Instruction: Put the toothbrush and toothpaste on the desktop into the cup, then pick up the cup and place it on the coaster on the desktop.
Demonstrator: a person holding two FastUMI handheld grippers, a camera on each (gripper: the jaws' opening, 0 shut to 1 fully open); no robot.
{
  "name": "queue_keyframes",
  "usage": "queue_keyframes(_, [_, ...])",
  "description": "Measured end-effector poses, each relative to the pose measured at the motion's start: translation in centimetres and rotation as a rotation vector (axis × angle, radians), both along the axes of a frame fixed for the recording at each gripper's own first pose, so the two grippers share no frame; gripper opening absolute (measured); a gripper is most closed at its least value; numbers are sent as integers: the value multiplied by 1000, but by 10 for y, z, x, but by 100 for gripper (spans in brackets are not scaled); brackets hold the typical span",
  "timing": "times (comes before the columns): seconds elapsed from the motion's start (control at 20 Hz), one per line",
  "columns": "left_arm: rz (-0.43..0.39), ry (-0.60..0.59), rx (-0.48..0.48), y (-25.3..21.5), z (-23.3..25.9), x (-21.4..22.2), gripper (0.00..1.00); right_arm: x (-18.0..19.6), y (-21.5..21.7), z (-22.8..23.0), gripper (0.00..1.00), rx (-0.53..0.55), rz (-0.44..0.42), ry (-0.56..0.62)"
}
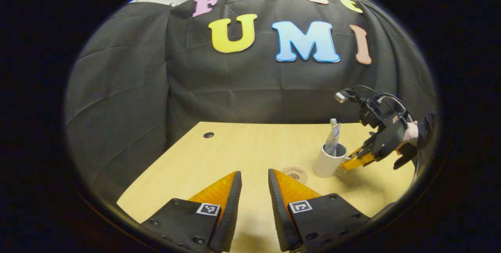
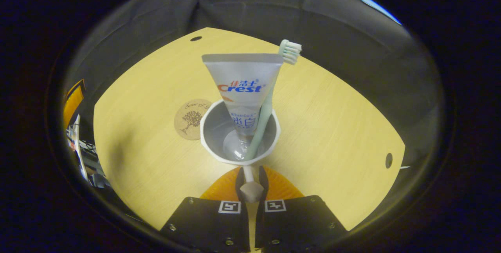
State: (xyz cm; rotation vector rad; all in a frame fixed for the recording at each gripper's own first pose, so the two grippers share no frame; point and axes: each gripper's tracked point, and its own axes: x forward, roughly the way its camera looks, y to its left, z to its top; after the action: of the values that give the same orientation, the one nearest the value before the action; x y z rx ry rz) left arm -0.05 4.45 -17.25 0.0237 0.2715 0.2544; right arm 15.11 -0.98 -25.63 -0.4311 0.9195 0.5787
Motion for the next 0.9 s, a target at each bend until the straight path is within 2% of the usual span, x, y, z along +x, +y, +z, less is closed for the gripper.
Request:
queue_keyframes(0.5, [-11, -1, 3, 2, 3, -2, 50, -3, 3, 1, 7, 27, -59, -32])
queue_keyframes(0.55, [-11, -1, 3, 3, 2, -4, 46, -3, 4, 2, 7, 32, -63, -35])
queue_keyframes(0.6, [-11, 0, 3, 5, 2, -4, 50, -4, 6, 3, 7, 37, -68, -38])
queue_keyframes(0.9, [-4, 3, 8, 19, 1, -11, 50, -3, 31, 21, 7, 86, -80, -44])
